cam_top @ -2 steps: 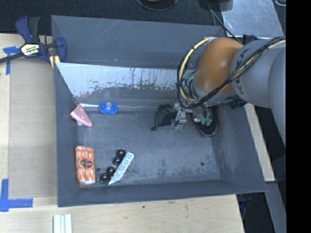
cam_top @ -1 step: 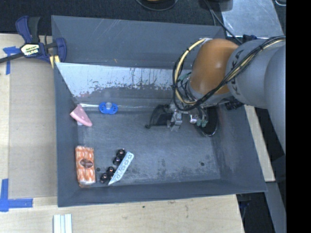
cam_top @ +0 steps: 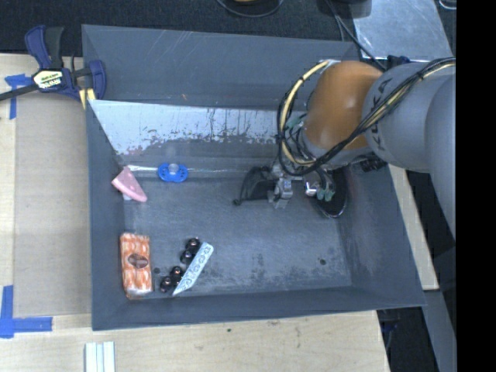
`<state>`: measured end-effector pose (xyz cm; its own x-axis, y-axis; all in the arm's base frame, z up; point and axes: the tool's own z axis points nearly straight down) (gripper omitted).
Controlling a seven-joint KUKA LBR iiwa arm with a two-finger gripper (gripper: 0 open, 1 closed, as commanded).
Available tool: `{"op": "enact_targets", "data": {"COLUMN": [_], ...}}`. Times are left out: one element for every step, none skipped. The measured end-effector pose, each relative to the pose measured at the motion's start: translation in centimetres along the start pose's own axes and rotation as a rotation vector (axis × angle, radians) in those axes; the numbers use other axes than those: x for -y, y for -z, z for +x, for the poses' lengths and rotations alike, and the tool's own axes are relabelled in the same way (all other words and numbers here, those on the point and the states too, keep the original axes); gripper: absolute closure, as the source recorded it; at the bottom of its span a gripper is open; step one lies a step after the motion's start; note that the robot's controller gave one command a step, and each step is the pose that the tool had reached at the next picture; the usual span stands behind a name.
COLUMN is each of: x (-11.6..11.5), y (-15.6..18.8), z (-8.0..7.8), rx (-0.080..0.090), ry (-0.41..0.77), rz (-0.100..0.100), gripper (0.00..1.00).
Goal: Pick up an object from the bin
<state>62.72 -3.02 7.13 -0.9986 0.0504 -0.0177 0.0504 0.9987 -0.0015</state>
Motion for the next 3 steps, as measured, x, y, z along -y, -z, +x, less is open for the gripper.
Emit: {"op": "enact_targets", "data": {"x": [-0.8,-1.1,-2.9], "y": [0.3,0.1,0.1], "z": [0.5,0.9,1.8], "rx": [-0.004,0.004,0.0], "ry": [-0.051,-0.019,-0.118], "rz": [0.0,0.001,-0.001], "gripper": [1.0,1.0,1.0]}}
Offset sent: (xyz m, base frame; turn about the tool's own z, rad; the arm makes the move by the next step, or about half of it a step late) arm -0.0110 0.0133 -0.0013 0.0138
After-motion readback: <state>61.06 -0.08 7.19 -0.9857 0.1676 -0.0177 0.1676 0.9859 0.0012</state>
